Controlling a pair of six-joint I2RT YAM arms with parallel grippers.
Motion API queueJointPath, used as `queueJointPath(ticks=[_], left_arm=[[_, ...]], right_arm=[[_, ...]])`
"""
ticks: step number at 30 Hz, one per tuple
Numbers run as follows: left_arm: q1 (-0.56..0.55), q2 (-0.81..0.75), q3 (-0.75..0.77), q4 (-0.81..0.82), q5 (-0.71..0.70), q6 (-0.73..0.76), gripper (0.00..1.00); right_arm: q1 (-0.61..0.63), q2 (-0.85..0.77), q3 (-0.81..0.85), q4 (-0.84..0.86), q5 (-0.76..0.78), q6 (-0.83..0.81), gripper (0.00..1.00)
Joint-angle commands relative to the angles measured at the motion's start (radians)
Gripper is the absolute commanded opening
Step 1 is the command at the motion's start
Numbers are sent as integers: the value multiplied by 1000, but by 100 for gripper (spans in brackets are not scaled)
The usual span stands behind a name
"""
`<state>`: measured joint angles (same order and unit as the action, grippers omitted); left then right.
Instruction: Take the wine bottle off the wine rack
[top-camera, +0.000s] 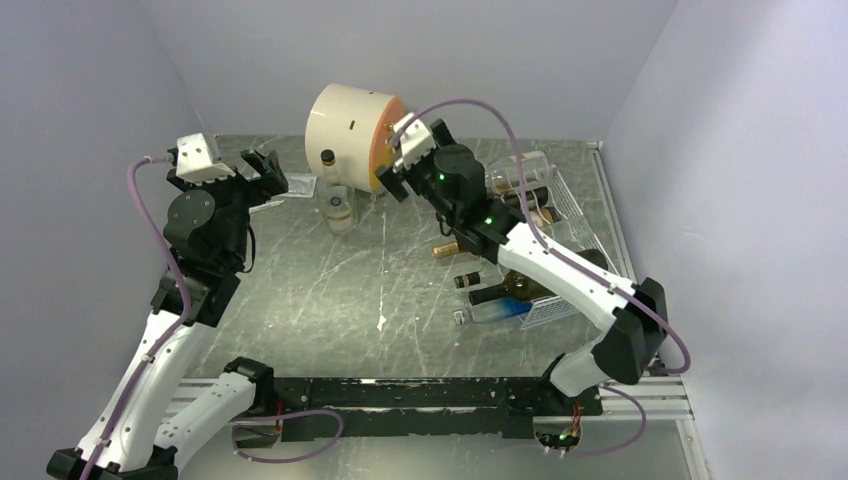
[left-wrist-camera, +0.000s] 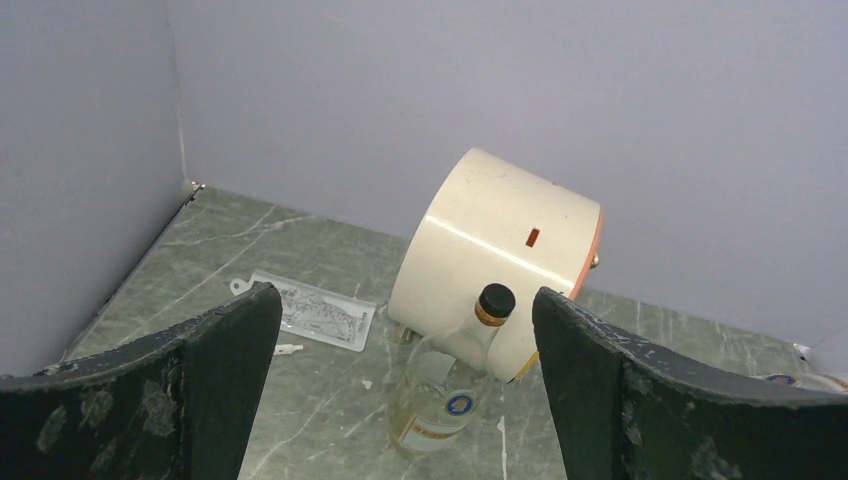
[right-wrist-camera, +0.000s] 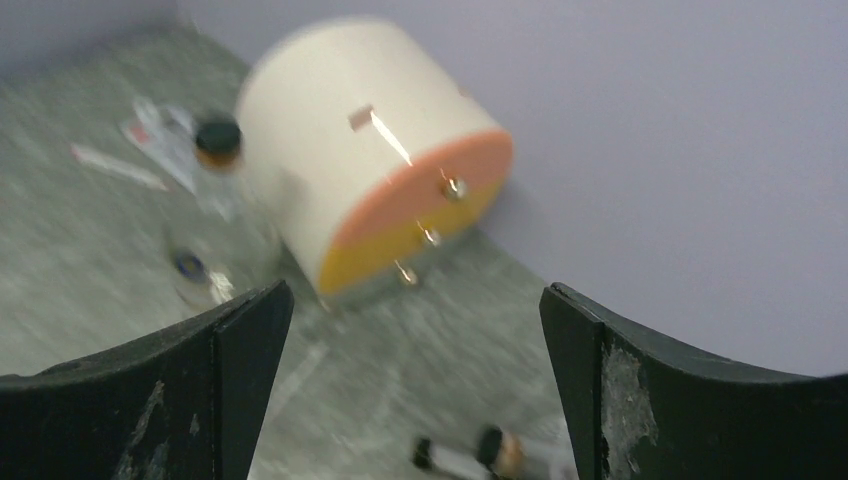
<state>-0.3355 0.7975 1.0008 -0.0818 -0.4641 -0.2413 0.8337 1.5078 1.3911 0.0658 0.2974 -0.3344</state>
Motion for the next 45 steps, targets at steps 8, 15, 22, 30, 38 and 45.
queueJointPath(ticks=[8, 15, 22, 30, 38, 45], left_arm=[[4, 12, 8, 20, 56, -19, 99], [4, 39, 17, 9, 61, -20, 99], [5, 69, 34, -10, 63, -20, 99], [4, 78, 34, -12, 54, -21, 99], [4, 83, 33, -9, 60, -22, 99], [4, 87, 34, -13, 56, -29, 99]], right_arm=[[-86, -54, -196, -167, 54, -557, 100], [-140, 62, -205, -149, 161, -781, 100], [-159, 125, -124, -226, 88, -780, 100], [-202, 212, -82, -240, 69, -811, 100], [-233, 303, -40, -200, 155, -843, 92], [-247, 331, -112, 4, 255, -921, 88]])
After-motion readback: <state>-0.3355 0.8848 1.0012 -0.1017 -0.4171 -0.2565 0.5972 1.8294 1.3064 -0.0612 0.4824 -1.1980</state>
